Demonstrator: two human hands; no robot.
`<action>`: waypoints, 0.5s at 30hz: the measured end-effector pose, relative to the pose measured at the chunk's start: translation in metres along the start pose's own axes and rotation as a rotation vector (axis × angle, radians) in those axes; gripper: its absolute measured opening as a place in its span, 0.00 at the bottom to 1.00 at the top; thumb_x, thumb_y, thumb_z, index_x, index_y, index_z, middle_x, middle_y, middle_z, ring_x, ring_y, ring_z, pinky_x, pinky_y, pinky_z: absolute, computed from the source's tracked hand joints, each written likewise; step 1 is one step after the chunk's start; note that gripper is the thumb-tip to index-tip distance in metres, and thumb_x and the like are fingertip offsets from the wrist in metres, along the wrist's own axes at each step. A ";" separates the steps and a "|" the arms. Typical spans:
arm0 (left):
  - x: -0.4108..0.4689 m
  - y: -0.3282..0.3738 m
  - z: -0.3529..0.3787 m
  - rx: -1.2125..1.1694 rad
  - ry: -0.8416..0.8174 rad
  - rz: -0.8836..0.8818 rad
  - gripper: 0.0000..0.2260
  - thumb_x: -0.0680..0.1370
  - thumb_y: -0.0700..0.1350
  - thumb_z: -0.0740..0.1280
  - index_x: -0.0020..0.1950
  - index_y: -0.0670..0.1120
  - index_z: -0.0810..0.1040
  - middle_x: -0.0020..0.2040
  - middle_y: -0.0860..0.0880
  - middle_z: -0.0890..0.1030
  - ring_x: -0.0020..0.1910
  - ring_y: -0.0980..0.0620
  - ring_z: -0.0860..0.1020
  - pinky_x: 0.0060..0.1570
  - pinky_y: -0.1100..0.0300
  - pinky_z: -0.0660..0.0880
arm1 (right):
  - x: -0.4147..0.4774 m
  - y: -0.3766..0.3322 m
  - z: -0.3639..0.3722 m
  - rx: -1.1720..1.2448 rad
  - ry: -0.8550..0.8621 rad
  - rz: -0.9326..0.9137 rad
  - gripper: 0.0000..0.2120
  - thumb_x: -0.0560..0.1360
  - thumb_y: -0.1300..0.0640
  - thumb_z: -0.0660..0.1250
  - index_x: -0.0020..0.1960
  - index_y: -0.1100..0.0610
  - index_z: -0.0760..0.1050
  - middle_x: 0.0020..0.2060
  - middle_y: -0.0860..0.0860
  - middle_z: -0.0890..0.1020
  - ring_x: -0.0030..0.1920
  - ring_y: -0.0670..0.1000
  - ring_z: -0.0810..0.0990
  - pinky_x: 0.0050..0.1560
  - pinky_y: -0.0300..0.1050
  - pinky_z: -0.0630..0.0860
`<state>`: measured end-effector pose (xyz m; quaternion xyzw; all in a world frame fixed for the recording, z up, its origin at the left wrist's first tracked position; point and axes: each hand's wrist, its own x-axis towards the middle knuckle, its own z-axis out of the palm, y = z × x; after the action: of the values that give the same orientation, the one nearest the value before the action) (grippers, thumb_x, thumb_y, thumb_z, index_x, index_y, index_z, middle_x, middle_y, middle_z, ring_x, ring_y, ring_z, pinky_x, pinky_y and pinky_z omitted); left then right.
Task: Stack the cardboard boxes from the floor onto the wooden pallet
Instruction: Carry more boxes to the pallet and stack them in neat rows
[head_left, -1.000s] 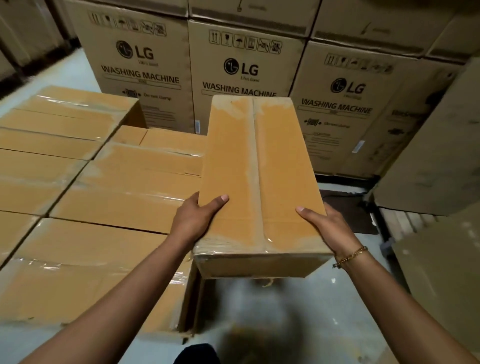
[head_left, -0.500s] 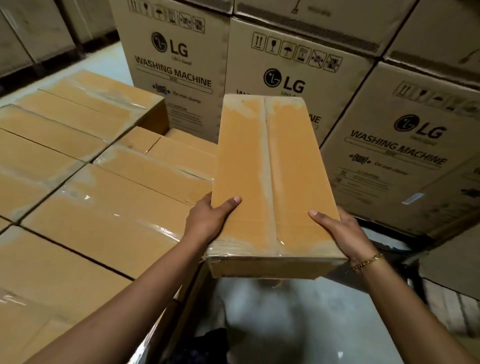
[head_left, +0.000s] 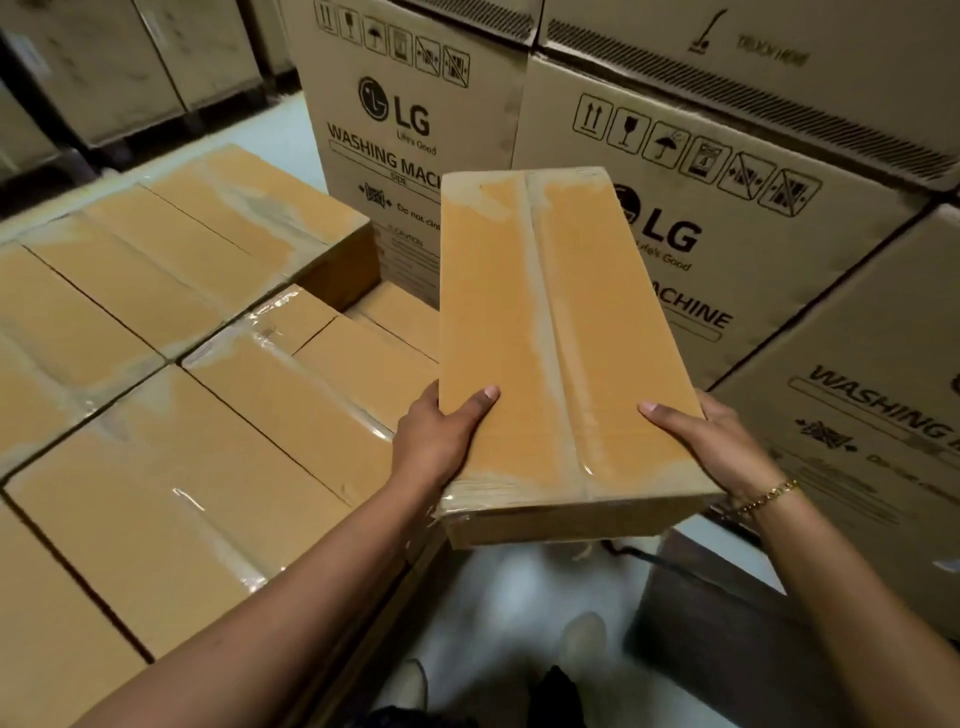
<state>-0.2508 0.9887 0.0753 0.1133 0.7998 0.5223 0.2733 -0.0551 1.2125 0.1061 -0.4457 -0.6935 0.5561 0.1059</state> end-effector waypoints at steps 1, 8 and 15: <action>0.009 0.002 0.011 -0.005 0.030 -0.008 0.30 0.75 0.66 0.72 0.70 0.50 0.77 0.61 0.54 0.83 0.59 0.49 0.81 0.59 0.51 0.78 | 0.022 -0.001 -0.007 -0.021 -0.032 -0.012 0.14 0.77 0.52 0.74 0.61 0.51 0.79 0.49 0.46 0.85 0.45 0.45 0.84 0.37 0.36 0.77; 0.045 0.023 0.108 -0.105 0.292 -0.137 0.42 0.65 0.77 0.68 0.71 0.54 0.76 0.61 0.55 0.84 0.58 0.50 0.83 0.61 0.47 0.79 | 0.166 -0.012 -0.068 -0.163 -0.273 -0.080 0.14 0.76 0.50 0.74 0.60 0.50 0.80 0.51 0.47 0.86 0.50 0.49 0.84 0.47 0.46 0.79; 0.059 0.037 0.196 -0.195 0.453 -0.231 0.40 0.66 0.77 0.67 0.71 0.55 0.76 0.61 0.55 0.84 0.59 0.50 0.82 0.60 0.48 0.80 | 0.257 -0.025 -0.109 -0.271 -0.478 -0.132 0.11 0.77 0.53 0.73 0.58 0.47 0.78 0.51 0.44 0.85 0.49 0.45 0.83 0.43 0.37 0.78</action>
<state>-0.1947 1.1834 0.0297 -0.1254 0.7940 0.5743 0.1550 -0.1467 1.4761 0.0768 -0.2657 -0.7943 0.5397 -0.0851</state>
